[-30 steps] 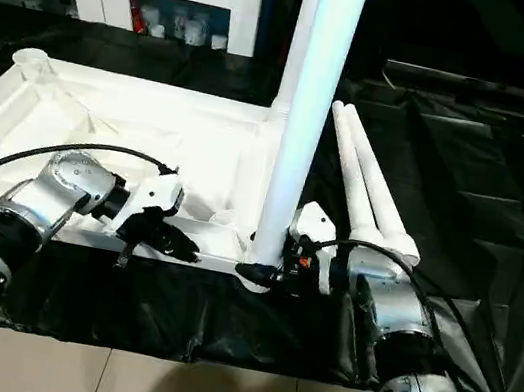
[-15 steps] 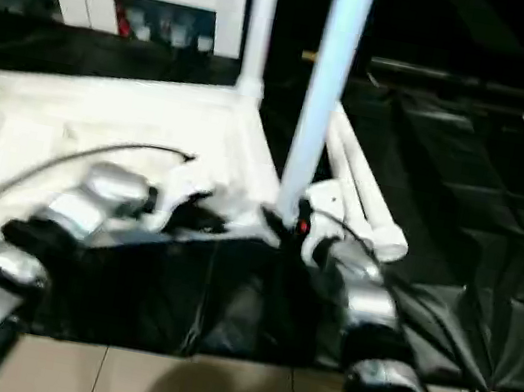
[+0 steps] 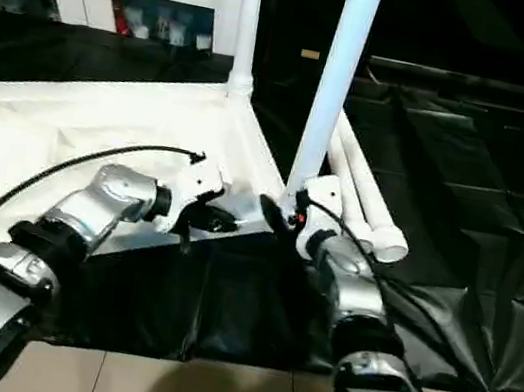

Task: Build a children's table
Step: Rotate leg to tighten

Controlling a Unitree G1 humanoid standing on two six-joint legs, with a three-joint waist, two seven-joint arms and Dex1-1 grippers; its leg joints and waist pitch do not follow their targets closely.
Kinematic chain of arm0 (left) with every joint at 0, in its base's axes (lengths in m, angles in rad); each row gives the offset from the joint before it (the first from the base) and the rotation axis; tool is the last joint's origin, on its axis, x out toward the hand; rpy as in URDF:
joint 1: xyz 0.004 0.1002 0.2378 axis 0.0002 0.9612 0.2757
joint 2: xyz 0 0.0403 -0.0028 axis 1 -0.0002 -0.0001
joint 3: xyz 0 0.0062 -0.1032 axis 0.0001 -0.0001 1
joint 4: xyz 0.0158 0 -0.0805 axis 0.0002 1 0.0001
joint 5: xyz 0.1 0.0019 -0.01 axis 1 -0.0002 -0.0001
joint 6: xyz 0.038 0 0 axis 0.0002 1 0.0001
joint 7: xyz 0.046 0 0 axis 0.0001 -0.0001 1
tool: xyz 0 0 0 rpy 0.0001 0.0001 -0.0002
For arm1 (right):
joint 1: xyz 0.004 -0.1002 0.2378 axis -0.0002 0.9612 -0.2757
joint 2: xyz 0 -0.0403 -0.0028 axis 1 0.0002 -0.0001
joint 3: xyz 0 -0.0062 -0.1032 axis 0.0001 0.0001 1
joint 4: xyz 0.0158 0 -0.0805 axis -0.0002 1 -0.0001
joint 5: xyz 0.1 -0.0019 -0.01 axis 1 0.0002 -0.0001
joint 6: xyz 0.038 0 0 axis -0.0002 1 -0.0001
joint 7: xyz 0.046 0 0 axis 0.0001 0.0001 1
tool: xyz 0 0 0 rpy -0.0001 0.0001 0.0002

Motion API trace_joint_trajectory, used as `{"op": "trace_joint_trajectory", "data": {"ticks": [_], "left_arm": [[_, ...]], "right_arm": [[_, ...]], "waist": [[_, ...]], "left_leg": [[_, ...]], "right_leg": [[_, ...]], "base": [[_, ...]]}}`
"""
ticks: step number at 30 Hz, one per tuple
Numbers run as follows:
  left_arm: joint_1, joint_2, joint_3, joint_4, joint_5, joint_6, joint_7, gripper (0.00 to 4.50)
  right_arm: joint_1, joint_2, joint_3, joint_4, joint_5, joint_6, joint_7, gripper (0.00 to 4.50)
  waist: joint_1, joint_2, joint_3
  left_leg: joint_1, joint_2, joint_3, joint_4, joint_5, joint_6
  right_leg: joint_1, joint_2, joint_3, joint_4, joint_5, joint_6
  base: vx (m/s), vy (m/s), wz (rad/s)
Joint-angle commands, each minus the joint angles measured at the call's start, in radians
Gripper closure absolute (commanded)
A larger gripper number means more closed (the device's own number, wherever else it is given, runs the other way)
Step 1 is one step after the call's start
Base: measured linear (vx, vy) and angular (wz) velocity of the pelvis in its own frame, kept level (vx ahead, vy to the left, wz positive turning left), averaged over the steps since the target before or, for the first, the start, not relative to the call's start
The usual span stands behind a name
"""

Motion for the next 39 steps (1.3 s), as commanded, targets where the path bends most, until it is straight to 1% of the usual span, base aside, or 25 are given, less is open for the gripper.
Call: {"op": "trace_joint_trajectory", "data": {"ticks": [1,3,4,5,6,7,8,9,10,11,12,14,15,19,20,22,25,30,32,34,35,36,37,38,39], "left_arm": [[0.004,0.004,-0.045,-0.038,-0.01,-0.042,-0.106,4.5],[0.006,0.017,-0.046,-0.044,-0.015,-0.041,-0.134,4.5],[0.008,0.037,-0.049,-0.049,-0.018,-0.056,-0.173,4.5],[0.008,0.046,-0.051,-0.049,-0.02,-0.057,-0.19,4.5],[0.008,0.056,-0.053,-0.049,-0.02,-0.065,-0.211,4.5],[0.009,0.065,-0.055,-0.049,-0.022,-0.077,-0.235,4.5],[0.01,0.07,-0.056,-0.05,-0.023,-0.085,-0.249,4.5],[0.012,0.08,-0.057,-0.05,-0.028,-0.088,-0.277,4.5],[0.012,0.082,-0.057,-0.05,-0.029,-0.088,-0.282,4.5],[0.013,0.093,-0.057,-0.048,-0.037,-0.094,-0.316,4.5],[0.014,0.097,-0.058,-0.048,-0.038,-0.098,-0.325,4.5],[0.017,0.108,-0.062,-0.05,-0.042,-0.105,-0.352,4.5],[0.018,0.111,-0.063,-0.052,-0.043,-0.105,-0.36,4.5],[0.019,0.13,-0.07,-0.056,-0.04,-0.11,-0.387,4.5],[0.019,0.132,-0.07,-0.054,-0.039,-0.113,-0.392,4.5],[0.018,0.133,-0.07,-0.052,-0.037,-0.116,-0.397,4.5],[0.018,0.136,-0.07,-0.049,-0.033,-0.12,-0.395,4.5],[0.014,0.123,-0.06,-0.038,-0.031,-0.1,-0.352,4.5],[0.013,0.111,-0.051,-0.037,-0.034,-0.086,-0.321,4.5],[0.007,0.09,-0.041,-0.031,-0.03,-0.067,-0.258,4.5],[0.002,0.077,-0.035,-0.026,-0.027,-0.058,-0.224,4.5],[-0.005,0.058,-0.027,-0.019,-0.024,-0.046,-0.176,4.5],[-0.006,0.055,-0.026,-0.018,-0.024,-0.044,-0.17,4.5],[-0.017,0.011,-0.015,-0.009,-0.019,-0.022,-0.089,4.5],[-0.019,-0.003,-0.013,-0.008,-0.019,-0.015,-0.069,4.5]], "right_arm": [[0.006,-0.013,0.056,-0.016,-0.008,0.017,0.125,0.45],[0.013,-0.033,0.068,-0.029,-0.007,0.015,0.182,0.45],[0.024,-0.064,0.088,-0.054,-0.002,0.019,0.28,0.45],[0.031,-0.079,0.099,-0.069,0.002,0.026,0.327,0.45],[0.04,-0.095,0.113,-0.089,0.006,0.031,0.384,0.45],[0.047,-0.11,0.126,-0.104,0.007,0.04,0.427,0.45],[0.052,-0.12,0.134,-0.114,0.007,0.046,0.454,0.45],[0.061,-0.138,0.149,-0.132,0.011,0.058,0.509,0.45],[0.063,-0.142,0.152,-0.136,0.012,0.061,0.52,0.45],[0.075,-0.164,0.173,-0.165,0.022,0.079,0.593,0.45],[0.079,-0.169,0.18,-0.174,0.025,0.083,0.611,0.45],[0.088,-0.181,0.199,-0.194,0.026,0.093,0.657,0.45],[0.09,-0.184,0.205,-0.198,0.024,0.096,0.668,0.7],[0.105,-0.186,0.226,-0.225,0.015,0.102,0.697,0.83],[0.108,-0.186,0.228,-0.23,0.014,0.104,0.699,1.08],[0.113,-0.186,0.23,-0.24,0.014,0.11,0.704,1.15],[0.12,-0.181,0.23,-0.253,0.017,0.117,0.697,1.5],[0.131,-0.155,0.195,-0.261,0.037,0.136,0.629,1.74],[0.128,-0.136,0.17,-0.249,0.036,0.141,0.556,1.76],[0.11,-0.105,0.134,-0.202,0.015,0.118,0.41,1.78],[0.1,-0.091,0.116,-0.178,0.009,0.112,0.345,1.79],[0.086,-0.07,0.091,-0.145,0.002,0.104,0.252,1.8],[0.084,-0.067,0.087,-0.14,0.003,0.104,0.24,1.8],[0.059,-0.023,0.037,-0.086,0.013,0.113,0.087,1.8],[0.053,-0.01,0.026,-0.075,0.017,0.115,0.053,1.8]], "waist": [[0.003,0.004,-0.071],[0.007,0.005,-0.072],[0.008,0.006,-0.071],[0.01,0.005,-0.072],[0.011,0.005,-0.071],[0.014,0.006,-0.071],[0.015,0.005,-0.07],[0.018,0.006,-0.069],[0.018,0.005,-0.068],[0.022,0.005,-0.067],[0.023,0.005,-0.067],[0.027,0.002,-0.067],[0.029,0.003,-0.066],[0.031,0.001,-0.067],[0.032,0.001,-0.066],[0.032,0.002,-0.066],[0.032,0.002,-0.067],[0.032,0.002,-0.066],[0.031,0.003,-0.063],[0.027,0.003,-0.062],[0.017,0.001,-0.058],[0.015,0.0,-0.058],[0.01,0.0,-0.056],[0.006,-0.003,-0.057],[-0.001,-0.001,-0.057]], "left_leg": [[0.009,0.02,-0.007,-0.062,-0.279,0.056],[0.007,0.022,-0.004,-0.059,-0.252,0.067],[0.007,0.023,-0.004,-0.059,-0.25,0.069],[0.006,0.022,-0.003,-0.057,-0.247,0.075],[0.007,0.024,-0.003,-0.057,-0.245,0.08],[0.009,0.023,-0.003,-0.057,-0.254,0.083],[0.008,0.024,-0.003,-0.058,-0.257,0.083],[0.011,0.026,-0.003,-0.059,-0.265,0.076],[0.011,0.025,-0.003,-0.06,-0.272,0.075],[0.013,0.026,-0.004,-0.061,-0.289,0.067],[0.014,0.027,-0.004,-0.062,-0.293,0.065],[0.015,0.027,-0.004,-0.063,-0.301,0.059],[0.015,0.027,-0.005,-0.063,-0.3,0.054],[0.015,0.028,-0.005,-0.064,-0.29,0.046],[0.015,0.027,-0.005,-0.064,-0.29,0.046],[0.015,0.027,-0.006,-0.065,-0.289,0.043],[0.015,0.027,-0.006,-0.065,-0.287,0.041],[0.016,0.027,-0.005,-0.065,-0.296,0.035],[0.018,0.026,-0.006,-0.067,-0.318,0.027],[0.019,0.026,-0.009,-0.069,-0.335,0.013],[0.024,0.022,-0.013,-0.069,-0.367,-0.004],[0.025,0.021,-0.015,-0.068,-0.378,-0.006],[0.026,0.019,-0.017,-0.068,-0.391,-0.011],[0.026,0.018,-0.017,-0.067,-0.392,-0.012],[0.026,0.017,-0.02,-0.067,-0.397,-0.015]], "right_leg": [[0.052,-0.042,0.032,-0.06,-0.231,-0.24],[0.054,-0.038,0.03,-0.053,-0.186,-0.255],[0.053,-0.039,0.031,-0.052,-0.18,-0.259],[0.057,-0.039,0.03,-0.051,-0.171,-0.265],[0.055,-0.039,0.031,-0.051,-0.169,-0.268],[0.056,-0.038,0.03,-0.053,-0.178,-0.268],[0.055,-0.039,0.031,-0.053,-0.184,-0.267],[0.052,-0.041,0.032,-0.055,-0.201,-0.266],[0.053,-0.04,0.031,-0.056,-0.211,-0.266],[0.052,-0.04,0.031,-0.057,-0.237,-0.263],[0.052,-0.041,0.032,-0.059,-0.245,-0.26],[0.051,-0.042,0.032,-0.06,-0.265,-0.252],[0.05,-0.044,0.033,-0.059,-0.274,-0.25],[0.048,-0.044,0.034,-0.059,-0.275,-0.246],[0.048,-0.044,0.033,-0.059,-0.275,-0.245],[0.048,-0.044,0.033,-0.059,-0.279,-0.243],[0.049,-0.045,0.033,-0.06,-0.285,-0.239],[0.046,-0.044,0.034,-0.06,-0.288,-0.239],[0.044,-0.044,0.033,-0.065,-0.329,-0.229],[0.043,-0.047,0.032,-0.068,-0.38,-0.21],[0.034,-0.049,0.031,-0.079,-0.456,-0.188],[0.035,-0.05,0.029,-0.082,-0.487,-0.178],[0.031,-0.049,0.028,-0.086,-0.528,-0.16],[0.03,-0.05,0.028,-0.089,-0.539,-0.154],[0.029,-0.049,0.026,-0.091,-0.552,-0.148]], "base": [[0.0,0.0,0.0],[0.0,0.0,0.0],[0.0,0.0,0.0],[0.0,0.0,0.0],[0.0,0.0,0.0],[0.0,0.0,0.0],[0.0,0.0,0.0],[0.0,0.0,0.0],[0.0,0.0,0.0],[0.0,0.0,0.0],[0.0,0.0,0.0],[0.0,0.0,0.0],[0.0,0.0,0.0],[0.0,0.0,0.0],[0.0,0.0,0.0],[0.0,0.0,0.0],[0.0,0.0,0.0],[0.0,0.0,0.0],[0.0,0.0,0.0],[0.0,0.0,0.0],[0.0,0.0,0.0],[0.0,0.0,0.0],[0.0,0.0,0.0],[0.0,0.0,0.0],[0.0,0.0,0.0]]}}
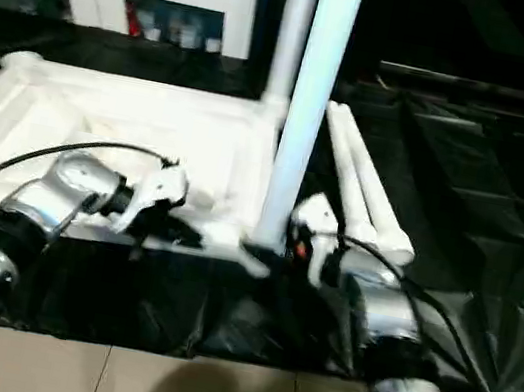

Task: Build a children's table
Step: Rotate leg to tighten

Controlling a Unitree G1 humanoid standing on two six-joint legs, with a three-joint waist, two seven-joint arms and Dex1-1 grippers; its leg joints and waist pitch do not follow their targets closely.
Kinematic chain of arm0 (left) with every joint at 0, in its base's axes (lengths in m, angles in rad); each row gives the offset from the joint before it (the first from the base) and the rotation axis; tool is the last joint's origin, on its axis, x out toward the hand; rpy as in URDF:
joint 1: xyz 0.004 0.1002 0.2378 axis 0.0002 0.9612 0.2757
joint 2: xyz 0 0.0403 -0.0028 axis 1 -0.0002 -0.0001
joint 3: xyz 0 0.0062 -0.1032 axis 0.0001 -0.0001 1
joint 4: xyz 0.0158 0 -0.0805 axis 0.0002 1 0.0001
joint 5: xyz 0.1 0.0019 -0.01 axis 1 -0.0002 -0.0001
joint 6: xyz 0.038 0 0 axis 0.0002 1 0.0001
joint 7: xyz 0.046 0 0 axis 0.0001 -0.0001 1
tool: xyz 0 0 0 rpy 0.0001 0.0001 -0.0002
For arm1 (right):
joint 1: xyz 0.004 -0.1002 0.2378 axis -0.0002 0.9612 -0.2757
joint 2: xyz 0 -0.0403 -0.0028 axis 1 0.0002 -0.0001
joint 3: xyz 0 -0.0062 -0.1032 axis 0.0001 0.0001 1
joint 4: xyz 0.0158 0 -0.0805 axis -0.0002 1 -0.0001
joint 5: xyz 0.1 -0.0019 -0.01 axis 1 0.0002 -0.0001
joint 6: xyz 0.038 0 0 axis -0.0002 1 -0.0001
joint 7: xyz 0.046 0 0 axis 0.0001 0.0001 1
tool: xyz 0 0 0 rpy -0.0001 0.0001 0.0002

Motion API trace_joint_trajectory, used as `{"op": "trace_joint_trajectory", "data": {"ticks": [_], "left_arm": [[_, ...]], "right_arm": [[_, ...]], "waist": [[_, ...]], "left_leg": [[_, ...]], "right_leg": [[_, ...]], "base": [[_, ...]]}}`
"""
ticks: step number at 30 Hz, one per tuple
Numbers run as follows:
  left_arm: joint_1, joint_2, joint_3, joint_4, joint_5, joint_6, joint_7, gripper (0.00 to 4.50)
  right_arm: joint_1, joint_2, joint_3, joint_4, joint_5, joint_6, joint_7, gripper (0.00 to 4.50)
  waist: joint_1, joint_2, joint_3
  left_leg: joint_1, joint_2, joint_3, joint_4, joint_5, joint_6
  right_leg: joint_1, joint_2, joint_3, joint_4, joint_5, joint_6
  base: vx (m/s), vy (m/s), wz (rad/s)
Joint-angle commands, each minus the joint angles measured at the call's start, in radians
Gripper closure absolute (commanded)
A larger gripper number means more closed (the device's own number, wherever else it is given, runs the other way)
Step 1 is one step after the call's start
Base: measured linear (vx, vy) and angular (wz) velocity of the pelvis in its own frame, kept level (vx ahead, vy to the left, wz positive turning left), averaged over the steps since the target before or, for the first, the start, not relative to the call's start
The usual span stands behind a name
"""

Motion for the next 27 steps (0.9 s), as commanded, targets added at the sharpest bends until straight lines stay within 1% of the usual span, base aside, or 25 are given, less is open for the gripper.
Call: {"op": "trace_joint_trajectory", "data": {"ticks": [1,2,3,4,6,7,8,9,10,11,13,15,16,18,20,21,22,23,24,25,26,27], "left_arm": [[-0.028,-0.095,-0.004,-0.012,-0.022,0.022,0.059,4.5],[-0.032,-0.133,-0.001,-0.013,-0.026,0.041,0.099,4.5],[-0.032,-0.137,0.0,-0.013,-0.027,0.043,0.103,4.5],[-0.034,-0.162,0.001,-0.013,-0.029,0.051,0.13,4.5],[-0.034,-0.197,-0.01,-0.019,-0.026,0.053,0.153,4.5],[-0.034,-0.199,-0.013,-0.019,-0.025,0.051,0.154,4.5],[-0.034,-0.199,-0.015,-0.017,-0.021,0.045,0.151,4.5],[-0.034,-0.199,-0.016,-0.017,-0.021,0.044,0.151,4.5],[-0.034,-0.199,-0.016,-0.017,-0.021,0.044,0.151,4.5],[-0.034,-0.196,-0.017,-0.014,-0.016,0.04,0.152,4.5],[-0.032,-0.174,-0.014,-0.011,-0.004,0.024,0.143,4.5],[-0.026,-0.145,-0.018,-0.013,0.003,-0.004,0.115,4.5],[-0.02,-0.119,-0.022,-0.016,0.008,-0.017,0.088,4.5],[-0.014,-0.099,-0.023,-0.019,0.003,-0.037,0.055,4.5],[-0.012,-0.095,-0.022,-0.02,0.001,-0.038,0.046,4.5],[-0.006,-0.07,-0.022,-0.025,-0.009,-0.06,-0.007,4.5],[-0.003,-0.057,-0.023,-0.028,-0.013,-0.064,-0.034,4.5],[0.002,-0.041,-0.028,-0.033,-0.016,-0.081,-0.067,4.5],[0.004,-0.036,-0.029,-0.034,-0.018,-0.086,-0.079,4.5],[0.009,-0.013,-0.033,-0.036,-0.021,-0.105,-0.125,4.5],[0.009,-0.004,-0.036,-0.034,-0.021,-0.114,-0.142,4.5],[0.009,-0.004,-0.036,-0.034,-0.021,-0.114,-0.142,4.5]], "right_arm": [[-0.024,0.052,-0.015,0.071,-0.012,0.017,-0.178,1.8],[-0.035,0.084,-0.031,0.096,-0.009,0.026,-0.254,1.8],[-0.036,0.087,-0.032,0.098,-0.008,0.027,-0.262,1.8],[-0.042,0.107,-0.034,0.108,-0.011,0.023,-0.3,1.8],[-0.052,0.144,-0.031,0.115,-0.017,0.011,-0.34,1.8],[-0.053,0.148,-0.029,0.114,-0.019,0.006,-0.341,1.8],[-0.055,0.15,-0.027,0.115,-0.023,-0.005,-0.339,1.8],[-0.055,0.151,-0.026,0.115,-0.025,-0.008,-0.339,1.8],[-0.055,0.151,-0.026,0.115,-0.025,-0.008,-0.339,1.24],[-0.061,0.153,-0.029,0.124,-0.029,-0.02,-0.338,1.1],[-0.074,0.141,-0.041,0.14,-0.024,-0.042,-0.308,1.1],[-0.073,0.115,-0.033,0.13,-0.027,-0.047,-0.261,0.77],[-0.066,0.088,-0.01,0.111,-0.033,-0.054,-0.199,0.68],[-0.061,0.065,0.005,0.096,-0.034,-0.062,-0.148,0.66],[-0.059,0.059,0.007,0.092,-0.032,-0.062,-0.13,0.66],[-0.044,0.027,0.028,0.057,-0.02,-0.058,-0.021,0.66],[-0.035,0.01,0.041,0.038,-0.013,-0.051,0.037,0.66],[-0.024,-0.009,0.057,0.014,-0.006,-0.048,0.103,0.66],[-0.019,-0.017,0.064,0.006,-0.003,-0.048,0.129,0.66],[0.005,-0.052,0.097,-0.041,0.013,-0.032,0.252,0.66],[0.015,-0.067,0.11,-0.062,0.019,-0.022,0.306,0.66],[0.015,-0.067,0.11,-0.062,0.019,-0.022,0.306,0.66]], "waist": [[-0.006,-0.001,-0.058],[-0.013,0.0,-0.06],[-0.013,0.0,-0.061],[-0.014,0.001,-0.06],[-0.013,0.001,-0.063],[-0.012,0.0,-0.063],[-0.01,0.002,-0.064],[-0.009,0.002,-0.064],[-0.008,0.002,-0.064],[-0.008,0.003,-0.065],[-0.009,0.004,-0.064],[-0.008,0.005,-0.065],[-0.007,0.004,-0.067],[-0.005,0.004,-0.067],[-0.003,0.005,-0.068],[-0.001,0.005,-0.068],[0.005,0.004,-0.07],[0.007,0.004,-0.071],[0.007,0.004,-0.071],[0.01,0.003,-0.072],[0.012,0.004,-0.071],[0.014,0.005,-0.07]], "left_leg": [[0.022,0.018,-0.021,-0.073,-0.397,-0.016],[0.019,0.017,-0.021,-0.073,-0.396,-0.013],[0.019,0.018,-0.02,-0.073,-0.395,-0.01],[0.019,0.017,-0.018,-0.072,-0.399,-0.003],[0.018,0.015,-0.015,-0.071,-0.395,0.005],[0.017,0.015,-0.014,-0.071,-0.391,0.01],[0.015,0.014,-0.013,-0.072,-0.379,0.019],[0.015,0.015,-0.013,-0.072,-0.373,0.021],[0.014,0.015,-0.012,-0.072,-0.368,0.024],[0.014,0.016,-0.012,-0.072,-0.366,0.024],[0.014,0.016,-0.012,-0.073,-0.37,0.023],[0.013,0.017,-0.013,-0.073,-0.366,0.026],[0.011,0.017,-0.012,-0.073,-0.357,0.03],[0.01,0.018,-0.011,-0.072,-0.344,0.039],[0.011,0.02,-0.008,-0.071,-0.325,0.043],[0.01,0.02,-0.008,-0.071,-0.314,0.045],[0.008,0.021,-0.007,-0.069,-0.294,0.054],[0.004,0.023,-0.005,-0.067,-0.27,0.069],[0.004,0.023,-0.005,-0.067,-0.27,0.069],[0.003,0.024,-0.004,-0.065,-0.253,0.084],[0.005,0.025,-0.003,-0.064,-0.254,0.09],[0.006,0.026,-0.003,-0.065,-0.258,0.089]], "right_leg": [[0.029,-0.049,0.025,-0.091,-0.549,-0.147],[0.029,-0.046,0.025,-0.091,-0.527,-0.148],[0.029,-0.047,0.026,-0.09,-0.513,-0.151],[0.026,-0.044,0.027,-0.09,-0.487,-0.158],[0.028,-0.043,0.028,-0.088,-0.458,-0.166],[0.028,-0.043,0.028,-0.088,-0.452,-0.166],[0.031,-0.043,0.028,-0.087,-0.432,-0.168],[0.032,-0.042,0.029,-0.086,-0.423,-0.17],[0.033,-0.042,0.029,-0.084,-0.41,-0.175],[0.033,-0.043,0.029,-0.084,-0.404,-0.177],[0.034,-0.043,0.029,-0.083,-0.402,-0.182],[0.036,-0.042,0.029,-0.081,-0.381,-0.189],[0.039,-0.041,0.03,-0.078,-0.356,-0.196],[0.041,-0.041,0.03,-0.074,-0.322,-0.207],[0.041,-0.042,0.032,-0.069,-0.288,-0.222],[0.045,-0.042,0.031,-0.067,-0.281,-0.226],[0.051,-0.039,0.029,-0.064,-0.255,-0.228],[0.052,-0.038,0.03,-0.057,-0.211,-0.241],[0.052,-0.038,0.03,-0.057,-0.211,-0.241],[0.054,-0.038,0.029,-0.053,-0.171,-0.258],[0.052,-0.038,0.029,-0.052,-0.17,-0.264],[0.051,-0.039,0.03,-0.053,-0.178,-0.264]], "base": [[0.0,0.0,0.0],[0.0,0.0,0.0],[0.0,0.0,0.0],[0.0,0.0,0.0],[0.0,0.0,0.0],[0.0,0.0,0.0],[0.0,0.0,0.0],[0.0,0.0,0.0],[0.0,0.0,0.0],[0.0,0.0,0.0],[0.0,0.0,0.0],[0.0,0.0,0.0],[0.0,0.0,0.0],[0.0,0.0,0.0],[0.0,0.0,0.0],[0.0,0.0,0.0],[0.0,0.0,0.0],[0.0,0.0,0.0],[0.0,0.0,0.0],[0.0,0.0,0.0],[0.0,0.0,0.0],[0.0,0.0,0.0]]}}
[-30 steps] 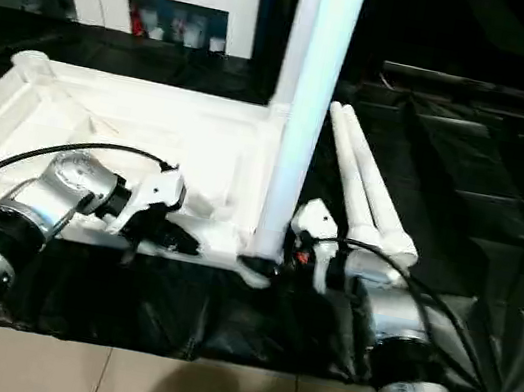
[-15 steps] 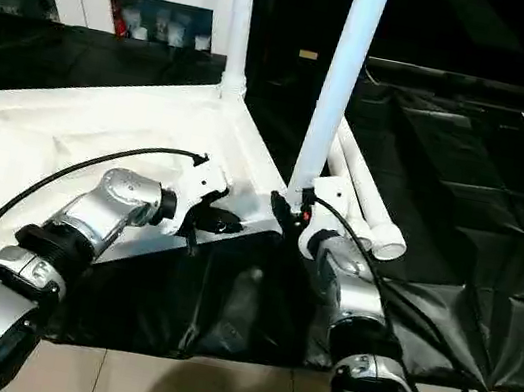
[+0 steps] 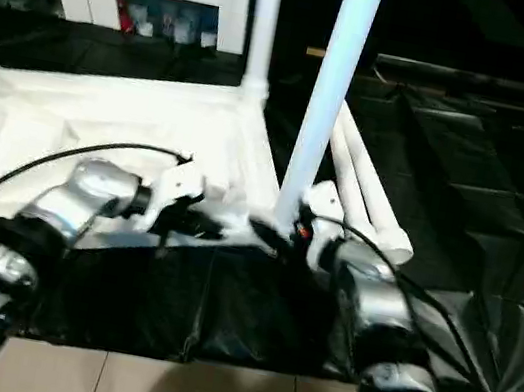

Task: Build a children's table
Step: Rotate leg to tighten

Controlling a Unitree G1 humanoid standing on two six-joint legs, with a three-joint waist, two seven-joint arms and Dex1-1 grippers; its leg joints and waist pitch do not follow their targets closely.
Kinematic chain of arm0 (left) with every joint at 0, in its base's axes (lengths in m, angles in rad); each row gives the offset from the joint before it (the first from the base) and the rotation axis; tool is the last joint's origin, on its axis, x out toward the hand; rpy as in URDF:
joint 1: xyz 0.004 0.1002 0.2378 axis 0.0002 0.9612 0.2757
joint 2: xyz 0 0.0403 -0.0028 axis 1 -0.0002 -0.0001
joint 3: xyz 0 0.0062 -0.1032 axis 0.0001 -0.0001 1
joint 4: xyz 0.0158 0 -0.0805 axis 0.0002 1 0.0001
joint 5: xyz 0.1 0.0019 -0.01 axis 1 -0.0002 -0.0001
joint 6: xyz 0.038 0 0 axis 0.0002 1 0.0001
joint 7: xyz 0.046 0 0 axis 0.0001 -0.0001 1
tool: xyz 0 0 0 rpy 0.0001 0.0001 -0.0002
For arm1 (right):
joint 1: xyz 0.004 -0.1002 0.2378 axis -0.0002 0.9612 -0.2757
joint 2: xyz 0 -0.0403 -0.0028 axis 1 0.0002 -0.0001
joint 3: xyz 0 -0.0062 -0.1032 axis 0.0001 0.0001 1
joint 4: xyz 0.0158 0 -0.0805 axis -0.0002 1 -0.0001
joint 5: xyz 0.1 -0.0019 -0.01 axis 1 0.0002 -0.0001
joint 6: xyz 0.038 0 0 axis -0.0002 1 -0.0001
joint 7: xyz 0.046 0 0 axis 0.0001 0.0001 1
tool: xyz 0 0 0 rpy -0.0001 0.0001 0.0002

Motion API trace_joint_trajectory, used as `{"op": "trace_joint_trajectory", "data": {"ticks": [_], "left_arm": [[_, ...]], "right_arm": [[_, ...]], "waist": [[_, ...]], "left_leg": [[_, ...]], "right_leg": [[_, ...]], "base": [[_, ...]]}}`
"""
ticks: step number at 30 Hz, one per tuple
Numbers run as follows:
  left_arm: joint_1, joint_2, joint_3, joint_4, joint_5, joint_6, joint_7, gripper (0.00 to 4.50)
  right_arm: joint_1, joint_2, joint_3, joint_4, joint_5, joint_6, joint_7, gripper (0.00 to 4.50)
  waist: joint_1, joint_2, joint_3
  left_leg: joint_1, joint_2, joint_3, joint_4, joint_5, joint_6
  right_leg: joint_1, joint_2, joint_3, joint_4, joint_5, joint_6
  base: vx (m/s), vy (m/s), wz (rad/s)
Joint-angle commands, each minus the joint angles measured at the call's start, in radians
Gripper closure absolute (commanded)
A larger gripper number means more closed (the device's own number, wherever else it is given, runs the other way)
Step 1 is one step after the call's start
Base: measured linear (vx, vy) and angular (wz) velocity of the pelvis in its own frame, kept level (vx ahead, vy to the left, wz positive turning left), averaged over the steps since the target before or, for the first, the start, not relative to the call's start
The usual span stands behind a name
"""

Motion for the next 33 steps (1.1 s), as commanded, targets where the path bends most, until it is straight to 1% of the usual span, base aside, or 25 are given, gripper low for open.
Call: {"op": "trace_joint_trajectory", "data": {"ticks": [1,2,4,5,8,11,12,14,16,17,19,20,21,22,23,24,25,26,27,28,29,30,31,32,33], "left_arm": [[-0.002,-0.011,-0.033,-0.027,-0.006,-0.033,-0.059,4.5],[-0.003,0.005,-0.035,-0.02,-0.006,-0.043,-0.083,4.5],[-0.005,0.015,-0.038,-0.014,-0.006,-0.05,-0.102,4.5],[-0.006,0.02,-0.039,-0.011,-0.005,-0.054,-0.109,4.5],[-0.015,0.04,-0.041,0.004,0.002,-0.07,-0.134,4.5],[-0.015,0.042,-0.041,0.005,0.002,-0.071,-0.136,4.5],[-0.018,0.045,-0.04,0.007,0.0,-0.072,-0.141,4.5],[-0.019,0.046,-0.039,0.01,-0.002,-0.075,-0.145,4.5],[-0.02,0.042,-0.032,0.013,-0.005,-0.072,-0.135,4.5],[-0.019,0.035,-0.027,0.012,-0.009,-0.058,-0.124,4.5],[-0.019,0.035,-0.027,0.012,-0.009,-0.058,-0.124,4.5],[-0.018,0.027,-0.021,0.011,-0.012,-0.042,-0.104,4.5],[-0.021,0.006,-0.01,0.007,-0.014,-0.011,-0.055,4.5],[-0.023,-0.011,-0.001,0.004,-0.014,0.008,-0.011,4.5],[-0.026,-0.027,0.004,0.004,-0.013,0.02,0.029,4.5],[-0.027,-0.031,0.005,0.004,-0.013,0.022,0.039,4.5],[-0.031,-0.06,0.012,0.002,-0.013,0.043,0.093,4.5],[-0.031,-0.06,0.012,0.002,-0.013,0.043,0.093,4.5],[-0.034,-0.084,0.016,0.002,-0.009,0.056,0.14,4.5],[-0.035,-0.116,0.018,-0.002,-0.007,0.077,0.188,4.5],[-0.035,-0.116,0.018,-0.002,-0.007,0.077,0.188,4.5],[-0.036,-0.147,0.022,-0.005,-0.006,0.095,0.232,4.5],[-0.036,-0.147,0.022,-0.005,-0.006,0.095,0.232,4.5],[-0.036,-0.147,0.022,-0.005,-0.006,0.095,0.232,4.5],[-0.034,-0.177,0.023,-0.01,-0.007,0.109,0.263,4.5]], "right_arm": [[0.023,-0.002,0.069,-0.051,0.009,0.022,0.128,0.66],[0.038,-0.029,0.1,-0.08,0.007,0.032,0.199,0.66],[0.044,-0.041,0.114,-0.091,0.003,0.033,0.234,0.66],[0.045,-0.046,0.12,-0.094,0.0,0.034,0.248,0.93],[0.048,-0.055,0.143,-0.095,-0.012,0.033,0.291,1.05],[0.048,-0.054,0.143,-0.093,-0.014,0.031,0.29,1.36],[0.051,-0.046,0.145,-0.104,-0.014,0.038,0.286,1.48],[0.054,-0.044,0.146,-0.117,-0.011,0.047,0.285,1.48],[0.059,-0.034,0.138,-0.125,0.0,0.058,0.271,1.71],[0.058,-0.024,0.124,-0.118,0.004,0.06,0.243,1.71],[0.058,-0.024,0.124,-0.118,0.004,0.06,0.243,1.79],[0.054,-0.009,0.106,-0.108,0.008,0.065,0.202,1.8],[0.035,0.017,0.071,-0.062,-0.01,0.047,0.077,1.81],[0.019,0.038,0.045,-0.025,-0.022,0.036,-0.022,1.82],[0.005,0.053,0.026,0.006,-0.032,0.032,-0.106,1.83],[0.002,0.057,0.021,0.013,-0.035,0.031,-0.127,1.84],[-0.017,0.082,-0.008,0.054,-0.037,0.029,-0.235,1.84],[-0.017,0.082,-0.008,0.054,-0.037,0.029,-0.235,1.84],[-0.03,0.103,-0.032,0.081,-0.034,0.032,-0.314,1.84],[-0.045,0.131,-0.058,0.111,-0.026,0.037,-0.397,1.84],[-0.045,0.131,-0.058,0.111,-0.026,0.037,-0.397,1.85],[-0.055,0.155,-0.076,0.13,-0.022,0.038,-0.464,1.85],[-0.055,0.155,-0.076,0.13,-0.022,0.038,-0.464,1.85],[-0.055,0.155,-0.076,0.13,-0.022,0.038,-0.464,1.85],[-0.064,0.178,-0.088,0.146,-0.019,0.043,-0.518,1.85]], "waist": [[0.004,0.003,-0.069],[0.008,0.002,-0.067],[0.011,0.002,-0.066],[0.013,0.001,-0.065],[0.013,0.002,-0.064],[0.014,-0.001,-0.065],[0.015,0.0,-0.067],[0.015,0.0,-0.067],[0.015,-0.001,-0.068],[0.015,-0.001,-0.067],[0.014,-0.001,-0.065],[0.013,-0.001,-0.065],[0.012,-0.002,-0.064],[0.006,-0.001,-0.062],[0.002,-0.002,-0.062],[-0.004,-0.003,-0.062],[-0.006,0.0,-0.061],[-0.014,-0.001,-0.06],[-0.019,-0.003,-0.061],[-0.021,0.002,-0.063],[-0.024,0.001,-0.063],[-0.022,-0.002,-0.066],[-0.022,0.0,-0.066],[-0.02,-0.001,-0.068],[-0.02,-0.003,-0.068]], "left_leg": [[0.013,0.025,-0.003,-0.06,-0.265,0.084],[0.014,0.025,-0.003,-0.061,-0.282,0.079],[0.016,0.027,-0.005,-0.064,-0.297,0.064],[0.018,0.027,-0.005,-0.065,-0.311,0.053],[0.02,0.027,-0.006,-0.067,-0.324,0.041],[0.02,0.027,-0.007,-0.067,-0.316,0.035],[0.02,0.027,-0.007,-0.066,-0.307,0.035],[0.019,0.026,-0.006,-0.065,-0.297,0.039],[0.017,0.025,-0.006,-0.065,-0.287,0.043],[0.018,0.026,-0.006,-0.065,-0.287,0.043],[0.019,0.025,-0.007,-0.066,-0.302,0.038],[0.019,0.025,-0.007,-0.066,-0.31,0.034],[0.02,0.026,-0.006,-0.067,-0.307,0.026],[0.022,0.024,-0.01,-0.068,-0.326,0.011],[0.022,0.022,-0.011,-0.068,-0.336,0.004],[0.025,0.02,-0.014,-0.069,-0.347,-0.008],[0.027,0.019,-0.015,-0.068,-0.355,-0.008],[0.026,0.018,-0.016,-0.067,-0.369,-0.009],[0.022,0.018,-0.017,-0.067,-0.365,-0.005],[0.022,0.018,-0.017,-0.068,-0.362,0.0],[0.022,0.019,-0.015,-0.067,-0.362,0.001],[0.022,0.017,-0.014,-0.066,-0.353,0.008],[0.021,0.017,-0.012,-0.065,-0.341,0.012],[0.019,0.016,-0.011,-0.063,-0.328,0.021],[0.017,0.016,-0.009,-0.063,-0.319,0.025]], "right_leg": [[0.056,-0.041,0.031,-0.056,-0.203,-0.258],[0.055,-0.041,0.032,-0.059,-0.239,-0.249],[0.053,-0.043,0.033,-0.062,-0.279,-0.241],[0.051,-0.044,0.033,-0.064,-0.309,-0.232],[0.049,-0.044,0.034,-0.068,-0.34,-0.222],[0.049,-0.045,0.035,-0.065,-0.331,-0.223],[0.05,-0.044,0.034,-0.064,-0.319,-0.224],[0.051,-0.043,0.034,-0.062,-0.299,-0.229],[0.052,-0.043,0.034,-0.06,-0.287,-0.232],[0.051,-0.044,0.034,-0.06,-0.289,-0.232],[0.051,-0.044,0.033,-0.064,-0.322,-0.224],[0.05,-0.045,0.033,-0.066,-0.343,-0.217],[0.046,-0.047,0.035,-0.066,-0.349,-0.215],[0.043,-0.048,0.035,-0.069,-0.385,-0.208],[0.043,-0.047,0.033,-0.07,-0.409,-0.201],[0.041,-0.049,0.032,-0.076,-0.45,-0.187],[0.039,-0.049,0.031,-0.079,-0.465,-0.182],[0.037,-0.047,0.031,-0.082,-0.48,-0.176],[0.04,-0.047,0.031,-0.081,-0.474,-0.172],[0.039,-0.045,0.031,-0.082,-0.456,-0.172],[0.038,-0.044,0.033,-0.081,-0.439,-0.178],[0.041,-0.043,0.032,-0.08,-0.412,-0.183],[0.039,-0.043,0.034,-0.076,-0.383,-0.194],[0.044,-0.042,0.033,-0.075,-0.361,-0.197],[0.044,-0.042,0.034,-0.074,-0.347,-0.199]], "base": [[0.0,0.0,0.0],[0.0,0.0,0.0],[0.0,0.0,0.0],[0.0,0.0,0.0],[0.0,0.0,0.0],[0.0,0.0,0.0],[0.0,0.0,0.0],[0.0,0.0,0.0],[0.0,0.0,0.0],[0.0,0.0,0.0],[0.0,0.0,0.0],[0.0,0.0,0.0],[0.0,0.0,0.0],[0.0,0.0,0.0],[0.0,0.0,0.0],[0.0,0.0,0.0],[0.0,0.0,0.0],[0.0,0.0,0.0],[0.0,0.0,0.0],[0.0,0.0,0.0],[0.0,0.0,0.0],[0.0,0.0,0.0],[0.0,0.0,0.0],[0.0,0.0,0.0],[0.0,0.0,0.0]]}}
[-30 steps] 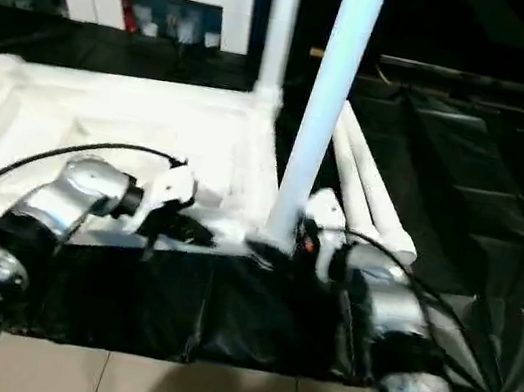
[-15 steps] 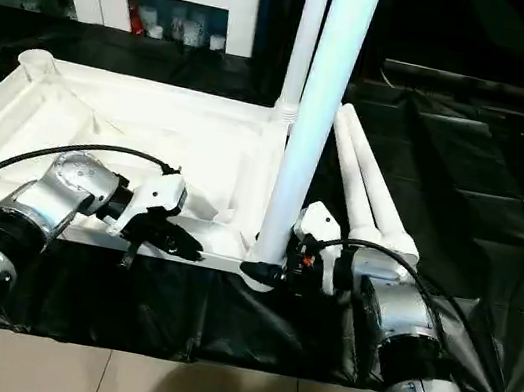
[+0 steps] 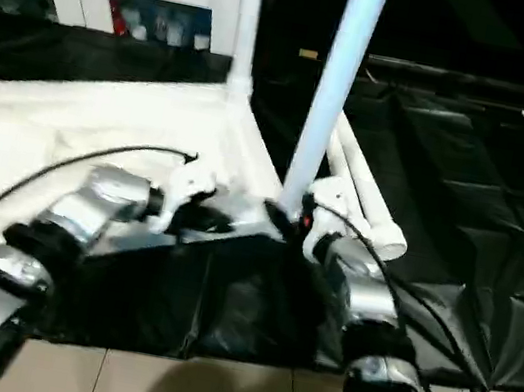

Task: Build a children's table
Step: Rotate leg to tighten

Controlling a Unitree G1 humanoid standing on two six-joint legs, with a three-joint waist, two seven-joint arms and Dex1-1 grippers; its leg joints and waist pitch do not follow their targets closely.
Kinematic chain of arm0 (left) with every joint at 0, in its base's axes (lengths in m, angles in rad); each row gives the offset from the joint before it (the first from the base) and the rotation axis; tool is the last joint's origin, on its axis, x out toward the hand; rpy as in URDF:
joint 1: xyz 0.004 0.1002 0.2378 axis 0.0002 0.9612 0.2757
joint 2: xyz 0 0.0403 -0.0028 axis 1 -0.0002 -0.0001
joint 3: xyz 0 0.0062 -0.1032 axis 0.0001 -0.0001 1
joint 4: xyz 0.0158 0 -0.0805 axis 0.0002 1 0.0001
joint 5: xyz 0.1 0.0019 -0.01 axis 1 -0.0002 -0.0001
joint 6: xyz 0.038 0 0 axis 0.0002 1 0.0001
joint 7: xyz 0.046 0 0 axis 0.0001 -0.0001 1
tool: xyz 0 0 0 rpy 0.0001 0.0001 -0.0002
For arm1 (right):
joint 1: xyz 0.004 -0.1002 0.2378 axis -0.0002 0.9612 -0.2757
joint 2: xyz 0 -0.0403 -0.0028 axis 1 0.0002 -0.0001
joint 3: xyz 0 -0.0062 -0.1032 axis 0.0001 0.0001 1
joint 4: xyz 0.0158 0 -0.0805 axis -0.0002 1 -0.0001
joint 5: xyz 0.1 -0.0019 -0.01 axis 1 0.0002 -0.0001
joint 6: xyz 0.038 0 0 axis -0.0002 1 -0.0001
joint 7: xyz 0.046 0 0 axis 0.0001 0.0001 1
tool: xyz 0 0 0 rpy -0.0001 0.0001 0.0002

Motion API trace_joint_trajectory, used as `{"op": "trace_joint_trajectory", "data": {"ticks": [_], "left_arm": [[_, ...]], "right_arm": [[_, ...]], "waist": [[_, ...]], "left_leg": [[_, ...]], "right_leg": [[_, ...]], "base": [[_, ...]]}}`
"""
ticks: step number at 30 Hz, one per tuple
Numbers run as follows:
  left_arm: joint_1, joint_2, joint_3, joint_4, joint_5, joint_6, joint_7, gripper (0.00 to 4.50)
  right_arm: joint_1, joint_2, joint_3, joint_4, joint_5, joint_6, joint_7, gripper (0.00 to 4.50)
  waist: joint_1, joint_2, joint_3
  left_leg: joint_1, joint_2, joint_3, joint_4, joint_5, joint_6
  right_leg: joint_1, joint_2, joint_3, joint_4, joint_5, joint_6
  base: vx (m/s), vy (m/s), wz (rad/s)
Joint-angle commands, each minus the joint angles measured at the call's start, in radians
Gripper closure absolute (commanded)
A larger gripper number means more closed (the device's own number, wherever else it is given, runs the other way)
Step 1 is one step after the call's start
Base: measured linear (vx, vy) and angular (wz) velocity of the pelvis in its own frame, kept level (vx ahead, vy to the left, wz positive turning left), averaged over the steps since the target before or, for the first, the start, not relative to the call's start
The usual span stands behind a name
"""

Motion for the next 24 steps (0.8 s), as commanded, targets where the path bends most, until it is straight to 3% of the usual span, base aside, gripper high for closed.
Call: {"op": "trace_joint_trajectory", "data": {"ticks": [1,2,8,9,11,13,14,16,17,19,22,23,24], "left_arm": [[-0.025,-0.068,-0.021,-0.029,-0.013,-0.001,0.002,4.5],[-0.02,-0.099,-0.024,-0.033,-0.011,0.004,0.029,4.5],[-0.017,-0.08,-0.034,-0.011,0.007,-0.045,0.028,4.5],[-0.018,-0.069,-0.039,-0.001,0.014,-0.067,0.028,4.5],[-0.018,-0.062,-0.042,0.005,0.018,-0.08,0.029,4.5],[-0.018,-0.054,-0.045,0.021,0.027,-0.103,0.039,4.5],[-0.018,-0.053,-0.045,0.023,0.029,-0.107,0.041,4.5],[-0.018,-0.059,-0.037,0.031,0.025,-0.109,0.05,4.5],[-0.018,-0.059,-0.037,0.031,0.025,-0.109,0.05,4.5],[-0.02,-0.072,-0.027,0.039,0.021,-0.105,0.075,4.5],[-0.023,-0.083,-0.018,0.047,0.019,-0.112,0.104,4.5],[-0.026,-0.089,-0.009,0.051,0.017,-0.119,0.128,4.5],[-0.027,-0.091,-0.005,0.053,0.015,-0.122,0.136,4.5]], "right_arm": [[-0.007,0.049,0.02,0.039,-0.005,0.024,-0.039,1.85],[-0.012,0.083,0.009,0.046,-0.003,0.022,-0.08,1.5],[-0.011,0.09,-0.01,0.044,0.011,0.007,-0.068,0.95],[-0.01,0.078,-0.006,0.04,0.004,-0.005,-0.064,0.7],[-0.01,0.069,-0.004,0.037,-0.003,-0.012,-0.063,0.63],[0.013,0.018,-0.005,-0.032,-0.002,-0.01,-0.023,0.63],[0.019,0.008,-0.006,-0.048,0.0,-0.009,-0.013,0.63],[0.068,-0.058,-0.011,-0.18,0.031,0.024,0.085,0.63],[0.068,-0.058,-0.011,-0.18,0.031,0.024,0.085,0.63],[0.111,-0.123,-0.015,-0.287,0.055,0.044,0.155,0.63],[0.143,-0.187,-0.008,-0.353,0.054,0.035,0.208,0.63],[0.159,-0.223,-0.003,-0.381,0.05,0.028,0.243,0.63],[0.163,-0.234,-0.002,-0.388,0.051,0.027,0.254,0.63]], "waist": [[-0.003,-0.002,-0.067],[-0.002,-0.001,-0.069],[-0.001,0.007,-0.069],[0.0,0.008,-0.069],[0.0,0.007,-0.069],[0.004,-0.002,-0.068],[0.006,0.0,-0.07],[0.01,-0.015,-0.071],[0.021,-0.013,-0.071],[0.024,-0.015,-0.071],[0.032,-0.015,-0.07],[0.032,-0.01,-0.068],[0.031,-0.013,-0.069]], "left_leg": [[0.013,0.017,-0.009,-0.067,-0.319,0.025],[0.014,0.017,-0.009,-0.066,-0.297,0.028],[0.013,0.018,-0.009,-0.068,-0.297,0.04],[0.013,0.018,-0.009,-0.069,-0.302,0.037],[0.013,0.018,-0.009,-0.069,-0.306,0.035],[0.013,0.018,-0.007,-0.067,-0.301,0.042],[0.015,0.018,-0.007,-0.067,-0.296,0.045],[0.012,0.019,-0.005,-0.065,-0.27,0.057],[0.011,0.021,-0.003,-0.062,-0.237,0.078],[0.009,0.019,-0.003,-0.061,-0.226,0.087],[0.01,0.021,-0.003,-0.06,-0.225,0.092],[0.009,0.019,-0.004,-0.06,-0.232,0.089],[0.008,0.018,-0.004,-0.059,-0.237,0.088]], "right_leg": [[0.041,-0.042,0.032,-0.074,-0.346,-0.202],[0.042,-0.042,0.032,-0.07,-0.316,-0.21],[0.044,-0.041,0.031,-0.07,-0.283,-0.216],[0.045,-0.04,0.031,-0.069,-0.281,-0.217],[0.045,-0.04,0.031,-0.069,-0.28,-0.218],[0.047,-0.041,0.032,-0.068,-0.283,-0.215],[0.047,-0.041,0.032,-0.068,-0.279,-0.214],[0.051,-0.041,0.033,-0.065,-0.258,-0.212],[0.051,-0.042,0.036,-0.059,-0.217,-0.215],[0.053,-0.041,0.033,-0.061,-0.226,-0.208],[0.052,-0.042,0.034,-0.063,-0.244,-0.198],[0.051,-0.042,0.032,-0.067,-0.266,-0.19],[0.052,-0.042,0.032,-0.068,-0.273,-0.186]], "base": [[0.0,0.0,0.0],[0.0,0.0,0.0],[0.0,0.0,0.0],[0.0,0.0,0.0],[0.0,0.0,0.0],[0.0,0.0,0.0],[0.0,0.0,0.0],[0.0,0.0,0.0],[0.0,0.0,0.0],[0.0,0.0,0.0],[0.0,0.0,0.0],[0.0,0.0,0.0],[0.0,0.0,0.0]]}}
